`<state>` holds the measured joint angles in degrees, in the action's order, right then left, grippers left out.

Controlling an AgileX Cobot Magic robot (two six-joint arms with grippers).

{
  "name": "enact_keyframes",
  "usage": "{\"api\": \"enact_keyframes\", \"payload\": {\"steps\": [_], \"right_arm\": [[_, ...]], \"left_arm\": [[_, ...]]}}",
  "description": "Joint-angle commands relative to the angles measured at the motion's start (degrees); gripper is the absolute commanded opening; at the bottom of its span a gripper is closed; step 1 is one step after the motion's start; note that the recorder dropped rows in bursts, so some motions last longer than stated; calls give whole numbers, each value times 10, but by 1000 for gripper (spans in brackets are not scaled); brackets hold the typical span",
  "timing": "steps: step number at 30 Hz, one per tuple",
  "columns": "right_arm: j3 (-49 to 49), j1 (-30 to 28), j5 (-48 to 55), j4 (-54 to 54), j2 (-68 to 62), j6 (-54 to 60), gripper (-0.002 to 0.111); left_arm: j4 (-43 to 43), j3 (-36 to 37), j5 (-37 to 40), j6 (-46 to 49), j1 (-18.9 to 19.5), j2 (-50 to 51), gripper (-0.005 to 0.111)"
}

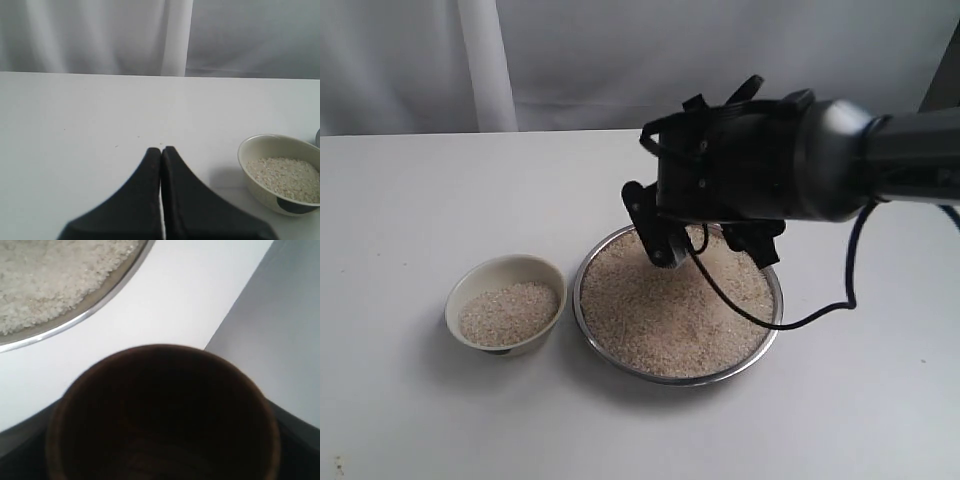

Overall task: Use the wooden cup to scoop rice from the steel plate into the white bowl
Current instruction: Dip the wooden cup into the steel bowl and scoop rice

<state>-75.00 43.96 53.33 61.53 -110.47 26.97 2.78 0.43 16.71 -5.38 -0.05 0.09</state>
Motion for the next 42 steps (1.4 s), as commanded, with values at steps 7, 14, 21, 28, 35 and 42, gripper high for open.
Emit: {"api": "enact_keyframes", "payload": {"steps": [7, 14, 21, 28, 35, 42], "right_arm": [[-4, 1, 9, 77, -79, 2, 0], [-4, 1, 8, 78, -105, 2, 0], [-4, 1, 7, 76, -117, 1, 0], [-4, 1, 6, 68, -132, 1, 0], [-4, 6, -15, 56, -134, 1, 0], [-4, 20, -28, 50, -134, 1, 0]], "left_arm": [[-3, -4, -4, -1, -2, -1, 0], [-3, -4, -4, -1, -2, -1, 0], [-3, -4, -4, -1, -2, -1, 0], [-3, -4, -4, -1, -2, -1, 0], [-3, -4, -4, -1, -2, -1, 0], [-3, -4, -4, -1, -2, -1, 0]]}}
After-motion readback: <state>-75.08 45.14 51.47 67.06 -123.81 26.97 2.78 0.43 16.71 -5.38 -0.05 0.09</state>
